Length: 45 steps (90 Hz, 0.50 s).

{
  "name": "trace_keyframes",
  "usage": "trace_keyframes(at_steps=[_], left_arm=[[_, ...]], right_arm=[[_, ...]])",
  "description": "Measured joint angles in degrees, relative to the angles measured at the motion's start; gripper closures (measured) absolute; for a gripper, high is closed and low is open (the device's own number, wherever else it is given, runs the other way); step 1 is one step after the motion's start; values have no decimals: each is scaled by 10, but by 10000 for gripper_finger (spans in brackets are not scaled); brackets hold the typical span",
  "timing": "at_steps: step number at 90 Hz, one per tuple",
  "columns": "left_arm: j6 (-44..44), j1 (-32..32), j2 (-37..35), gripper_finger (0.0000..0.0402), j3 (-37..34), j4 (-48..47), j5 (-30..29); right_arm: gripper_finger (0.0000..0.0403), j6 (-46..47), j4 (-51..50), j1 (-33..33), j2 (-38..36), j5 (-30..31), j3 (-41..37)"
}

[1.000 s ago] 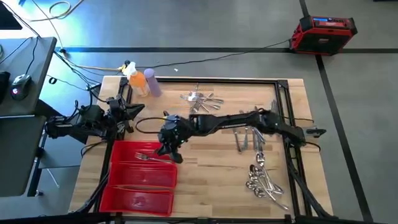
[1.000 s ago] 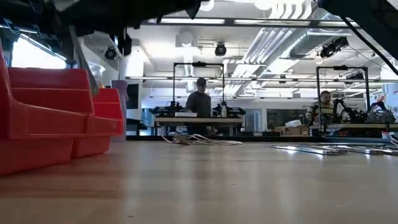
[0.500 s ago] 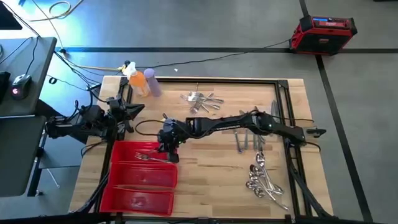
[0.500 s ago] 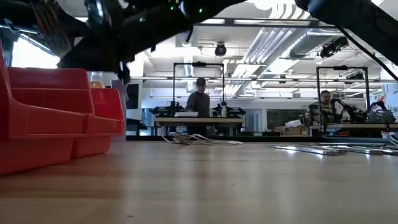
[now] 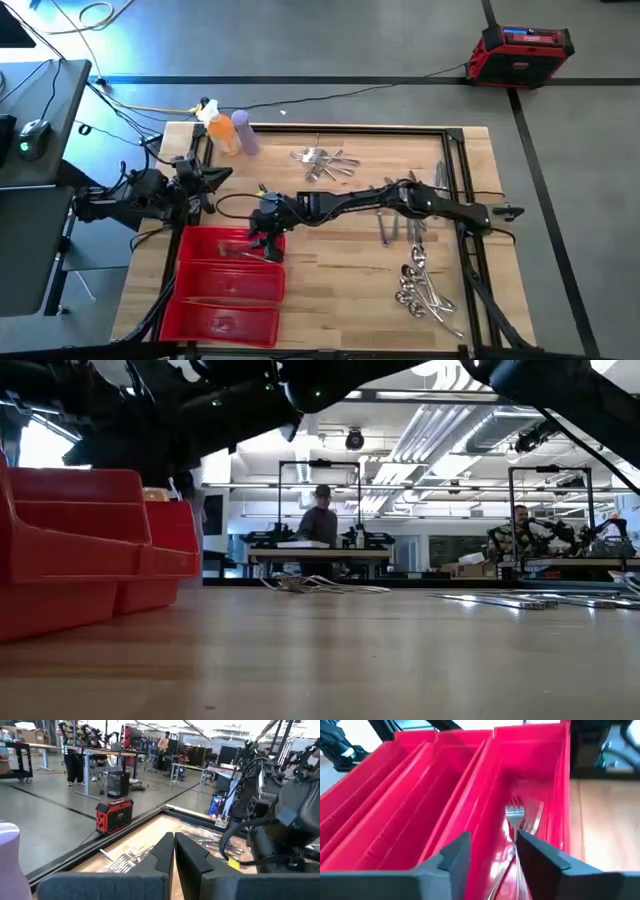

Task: Sort silverware
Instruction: Put the silver fork in the top red bin

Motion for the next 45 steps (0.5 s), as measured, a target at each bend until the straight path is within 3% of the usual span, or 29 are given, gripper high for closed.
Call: trace_keyframes(at_steps=[14,22,38,45], left_arm=[[0,0,0,402,0,0,0],[-1,0,0,402,1,0,1],[-1,0,0,402,2,-7,9],[-1,0,0,402,2,-10,9]], right_arm=[[227,-66,-129,-16,-3,0,101],[230,-93,-158,-26,-59,10,54],[253,-158,-355,-48,-139,156,35],[264,-167,-456,-65,-151,189,35]])
